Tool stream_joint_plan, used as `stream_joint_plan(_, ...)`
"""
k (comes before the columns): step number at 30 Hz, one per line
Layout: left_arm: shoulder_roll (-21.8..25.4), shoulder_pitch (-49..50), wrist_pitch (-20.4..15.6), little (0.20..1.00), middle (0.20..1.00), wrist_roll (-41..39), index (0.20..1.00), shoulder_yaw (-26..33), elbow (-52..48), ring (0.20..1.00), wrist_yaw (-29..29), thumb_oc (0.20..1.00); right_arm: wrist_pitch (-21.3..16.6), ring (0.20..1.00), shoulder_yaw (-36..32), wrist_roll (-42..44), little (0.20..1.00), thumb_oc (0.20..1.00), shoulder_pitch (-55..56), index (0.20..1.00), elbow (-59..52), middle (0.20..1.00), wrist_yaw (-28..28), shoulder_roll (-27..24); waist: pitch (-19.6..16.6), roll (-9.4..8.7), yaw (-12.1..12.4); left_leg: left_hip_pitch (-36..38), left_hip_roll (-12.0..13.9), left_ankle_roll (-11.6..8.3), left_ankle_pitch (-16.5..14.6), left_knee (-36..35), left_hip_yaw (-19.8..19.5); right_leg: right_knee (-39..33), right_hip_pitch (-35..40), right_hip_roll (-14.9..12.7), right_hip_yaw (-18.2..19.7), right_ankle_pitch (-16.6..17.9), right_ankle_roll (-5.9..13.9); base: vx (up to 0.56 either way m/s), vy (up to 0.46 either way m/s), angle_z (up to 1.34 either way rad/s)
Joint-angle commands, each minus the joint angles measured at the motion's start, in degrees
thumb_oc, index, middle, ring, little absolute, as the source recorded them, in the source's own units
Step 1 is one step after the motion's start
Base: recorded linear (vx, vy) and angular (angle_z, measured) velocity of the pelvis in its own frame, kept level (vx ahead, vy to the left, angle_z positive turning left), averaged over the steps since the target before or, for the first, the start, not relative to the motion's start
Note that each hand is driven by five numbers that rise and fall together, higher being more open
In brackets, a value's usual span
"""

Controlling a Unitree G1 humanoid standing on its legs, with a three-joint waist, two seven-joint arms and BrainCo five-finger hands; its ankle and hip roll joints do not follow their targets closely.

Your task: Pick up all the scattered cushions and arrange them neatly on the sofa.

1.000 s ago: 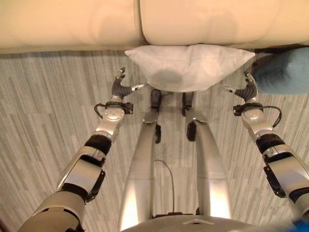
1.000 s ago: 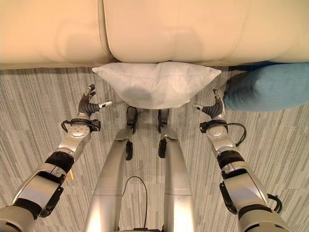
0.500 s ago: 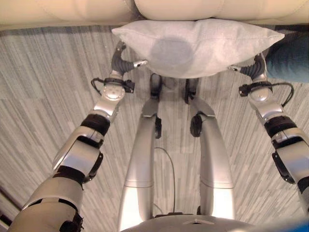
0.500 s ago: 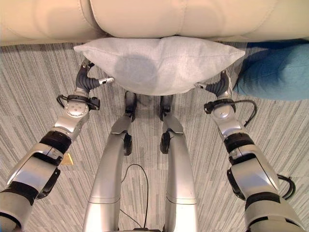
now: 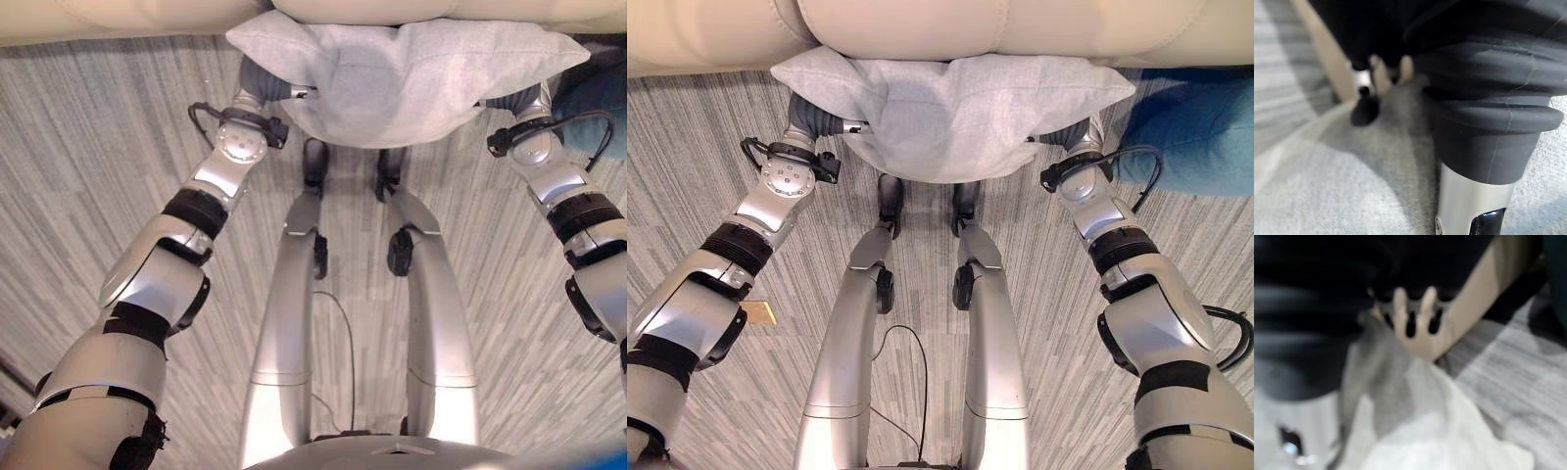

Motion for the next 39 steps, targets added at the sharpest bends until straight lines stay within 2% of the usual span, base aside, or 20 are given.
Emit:
stream_joint_plan(1, -8.04, 2.5, -4.6, 1.0, 1.0, -1.26, 1.0, -0.41, -4.58, 1.0, 0.38, 1.0, -4.29, 1.0, 3.78, -3.23, 1.0, 1.0, -2.37, 1.0, -4.97, 1.0, -0.71, 8.93, -8.46, 2.48, -0.61, -0.09, -0.09, -1.08, -0.96, -2.96, -4.2, -3.52, 3.39, -0.89, 0.8, -0.8, 7.25, -0.01, 0.019, 0.03)
stream_joint_plan(2, -8.94, 2.58, -4.81, 1.0, 1.0, -2.06, 1.0, -0.11, -4.78, 1.0, 0.53, 1.0, -4.27, 1.0, 3.58, -3.14, 1.0, 1.0, -2.54, 1.0, -4.86, 1.0, -0.85, 9.59, -8.72, 2.46, -0.56, 0.16, -0.1, -1.09, -0.86, -3.46, -4.28, -3.77, 3.56, -0.98, 0.63, -0.75, 7.29, -0.01, 0.017, 0.06)
stream_joint_plan(3, -10.03, 2.91, -4.93, 1.0, 1.0, -2.93, 1.0, 0.2, -5.16, 1.0, 0.45, 1.0, -4.1, 0.875, 3.27, -3.09, 0.875, 0.875, -2.66, 0.875, -4.6, 0.875, -0.97, 10.28, -9.01, 2.5, -0.46, 0.47, -0.26, -1.15, -0.65, -4.07, -4.43, -4.05, 3.81, -0.98, 0.5, -0.66, 7.37, -0.01, 0.015, 0.05)
stream_joint_plan(4, -11.52, 3.74, -5.26, 0.893, 0.893, -3.95, 0.893, 0.75, -5.83, 0.893, 0.53, 0.893, -4.12, 0.2, 2.15, -2.39, 0.2, 0.2, -2.06, 0.2, -4.62, 0.2, -1.05, 11.61, -9.5, 2.44, -0.33, 1.32, -0.35, -1.29, -0.21, -5.26, -4.75, -4.85, 4.64, -1.17, 0.24, -0.62, 7.4, -0.02, 0.018, 0.05)
stream_joint_plan(5, -12.11, 3.79, -5.45, 0.464, 0.464, -4.32, 0.464, 0.97, -5.99, 0.464, 0.42, 0.464, -4.24, 0.2, 1.69, -1.96, 0.2, 0.2, -1.88, 0.2, -4.56, 0.2, -1.16, 12.07, -9.72, 2.41, -0.3, 1.76, -0.34, -1.36, -0.08, -5.74, -4.76, -5.03, 5.05, -1.19, 0.15, -0.58, 7.45, -0.02, 0.019, 0.05)
stream_joint_plan(6, -12.53, 4.42, -5.65, 0.2, 0.2, -4.45, 0.2, 1.37, -6.53, 0.2, 0.39, 0.2, -4.42, 0.2, 0.81, -1.29, 0.2, 0.2, -1.29, 0.2, -4.78, 0.2, -1.19, 12.74, -10.05, 2.36, -0.23, 2.45, -0.3, -1.44, 0.03, -6.29, -4.75, -5.45, 5.74, -1.23, 0.02, -0.5, 7.5, -0.02, 0.024, 0.05)
stream_joint_plan(13, -13.08, 8.53, -6.99, 0.2, 0.2, -6.39, 0.2, 4.68, -8.34, 0.2, 0.09, 0.2, -6.22, 0.2, -4.47, 0.03, 0.2, 0.2, 3.81, 0.2, -8.68, 0.2, -2.18, 14.39, -11.59, 1.73, 0.0, 10.15, -0.2, -1.62, 0.31, -10.83, -4.72, -8.8, 12.73, -1.43, -0.65, 0.32, 7.72, -0.02, 0.021, 0.03)
stream_joint_plan(15, -12.9, 10.68, -7.43, 0.2, 0.2, -7.17, 0.2, 6.17, -9.41, 0.2, -0.43, 0.2, -6.36, 0.2, -5.64, -0.86, 0.2, 0.2, 6.17, 0.2, -10.24, 0.2, -2.15, 13.8, -11.79, 1.48, 0.07, 15.39, -0.01, -2.05, 0.59, -13.87, -5.15, -11.37, 17.78, -1.76, -0.82, 0.76, 7.8, -0.05, 0.031, -0.01)
stream_joint_plan(20, -13.31, 13.19, -7.67, 0.2, 0.2, -6.58, 0.2, 6.54, -11.13, 0.2, -1.03, 0.2, -6.32, 0.2, -6.92, -1.47, 0.2, 0.2, 9.14, 0.2, -11.91, 0.2, -1.45, 13.68, -11.6, 1.14, 0.17, 23.02, -0.2, -2.41, 1.04, -18.1, -5.65, -14.66, 24.72, -2.42, -1.06, 1.37, 7.81, 0.0, 0.007, 0.01)
stream_joint_plan(23, -14.24, 17.37, -7.7, 0.2, 0.2, -6.06, 0.2, 7.38, -13.81, 0.2, -1.73, 0.2, -7.0, 0.2, -9.55, -1.77, 0.2, 0.2, 14.76, 0.2, -16.26, 0.2, -1.16, 14.8, -11.79, 0.81, 0.54, 32.28, -0.43, -2.78, 1.74, -22.98, -6.17, -18.01, 32.66, -2.98, -1.74, 1.64, 8.02, 0.0, 0.019, 0.03)
stream_joint_plan(24, -14.25, 17.51, -7.67, 0.2, 0.2, -6.03, 0.2, 7.34, -13.9, 0.2, -1.7, 0.2, -6.93, 0.2, -9.6, -1.82, 0.2, 0.2, 14.94, 0.2, -16.41, 0.2, -1.17, 14.8, -11.56, 0.81, 0.57, 32.76, -0.41, -2.78, 1.82, -23.22, -6.21, -18.19, 33.13, -2.97, -1.78, 1.68, 8.02, -0.07, 0.049, 0.01)
stream_joint_plan(25, -14.6, 20.25, -7.64, 0.2, 0.2, -5.31, 0.2, 7.61, -15.4, 0.2, -2.08, 0.2, -7.09, 0.2, -10.74, -2.29, 0.2, 0.2, 18.0, 0.2, -18.0, 0.2, -0.87, 15.16, -11.64, 0.54, 0.66, 36.96, -0.46, -2.7, 3.54, -25.58, -6.3, -20.51, 36.9, -3.3, -2.48, 3.54, 7.78, -0.05, 0.051, 0.02)
stream_joint_plan(27, -14.67, 21.94, -7.51, 0.2, 0.2, -4.94, 0.2, 7.91, -16.62, 0.2, -2.28, 0.2, -7.14, 0.2, -11.5, -2.46, 0.2, 0.2, 20.31, 0.2, -19.13, 0.2, -0.55, 15.41, -11.54, 0.38, 0.75, 40.2, -0.5, -2.68, 3.42, -26.41, -6.43, -21.53, 40.02, -3.54, -2.78, 3.7, 7.88, -0.02, 0.042, 0.04)
stream_joint_plan(29, -15.17, 25.31, -7.24, 0.2, 0.2, -4.51, 0.2, 8.17, -17.69, 0.2, -2.9, 0.2, -7.18, 0.2, -12.39, -2.79, 0.2, 0.2, 24.27, 0.2, -20.36, 0.2, 0.22, 16.22, -11.66, 0.02, 0.87, 45.19, -0.53, -2.5, 2.92, -27.21, -6.79, -22.93, 45.17, -3.83, -3.04, 3.69, 7.92, 0.06, 0.054, 0.01)
stream_joint_plan(30, -15.21, 28.79, -6.9, 0.2, 0.2, -4.02, 0.2, 8.71, -18.59, 0.2, -3.42, 0.2, -7.13, 0.2, -13.22, -2.92, 0.2, 0.2, 27.88, 0.2, -21.55, 0.2, 1.07, 16.95, -11.4, -0.41, 1.1, 50.37, -0.54, -2.18, 2.11, -27.57, -6.89, -23.6, 50.49, -3.97, -3.25, 3.61, 7.95, 0.07, 0.061, 0.03)
stream_joint_plan(32, -15.32, 30.7, -6.78, 0.2, 0.2, -4.03, 0.2, 8.93, -19.46, 0.2, -3.81, 0.2, -7.22, 0.2, -13.5, -3.02, 0.2, 0.2, 29.94, 0.2, -22.23, 0.2, 1.67, 17.36, -11.24, -0.63, 1.22, 53.09, -0.58, -1.94, 1.51, -27.61, -6.85, -23.98, 53.36, -4.06, -3.35, 3.53, 8.02, 0.11, 0.074, 0.02)
stream_joint_plan(33, -15.42, 34.51, -6.37, 0.2, 0.2, -3.91, 0.2, 9.48, -20.57, 0.2, -4.6, 0.2, -7.0, 0.2, -14.2, -3.49, 0.2, 0.2, 33.55, 0.2, -23.26, 0.2, 2.6, 17.7, -11.04, -1.05, 1.56, 58.09, -0.57, -1.45, 0.29, -27.31, -6.7, -24.33, 58.7, -4.21, -3.58, 3.28, 8.22, 0.12, 0.083, -0.01)
stream_joint_plan(35, -15.42, 34.54, -6.36, 0.2, 0.2, -3.9, 0.2, 9.47, -20.6, 0.2, -4.59, 0.2, -6.98, 0.2, -14.21, -3.5, 0.2, 0.2, 33.59, 0.2, -23.3, 0.2, 2.6, 17.7, -10.89, -1.05, 1.59, 58.31, -0.55, -1.45, 0.28, -27.36, -6.7, -24.39, 58.92, -4.19, -3.58, 3.29, 8.22, 0.13, 0.083, -0.03)
stream_joint_plan(36, -15.14, 39.57, -5.58, 0.2, 0.2, -3.33, 0.2, 10.17, -22.22, 0.2, -5.94, 0.2, -6.58, 0.2, -15.39, -4.21, 0.2, 0.2, 38.94, 0.2, -25.08, 0.2, 4.48, 18.49, -11.35, -0.92, 2.02, 65.24, -0.69, -0.4, -1.66, -27.07, -6.45, -22.87, 64.41, -4.17, -3.47, 3.1, 8.96, 0.24, 0.156, -0.03)
stream_joint_plan(39, -14.07, 42.66, -4.9, 0.2, 0.2, -2.6, 0.2, 10.73, -23.6, 0.2, -6.84, 0.2, -6.35, 0.2, -16.2, -4.58, 0.2, 0.2, 41.51, 0.2, -26.64, 0.2, 5.67, 18.46, -11.55, -0.48, 2.12, 69.58, -0.86, 0.49, -2.71, -27.34, -6.1, -18.96, 66.43, -3.83, -2.75, 4.8, 10.08, 0.15, 0.11, -0.05)
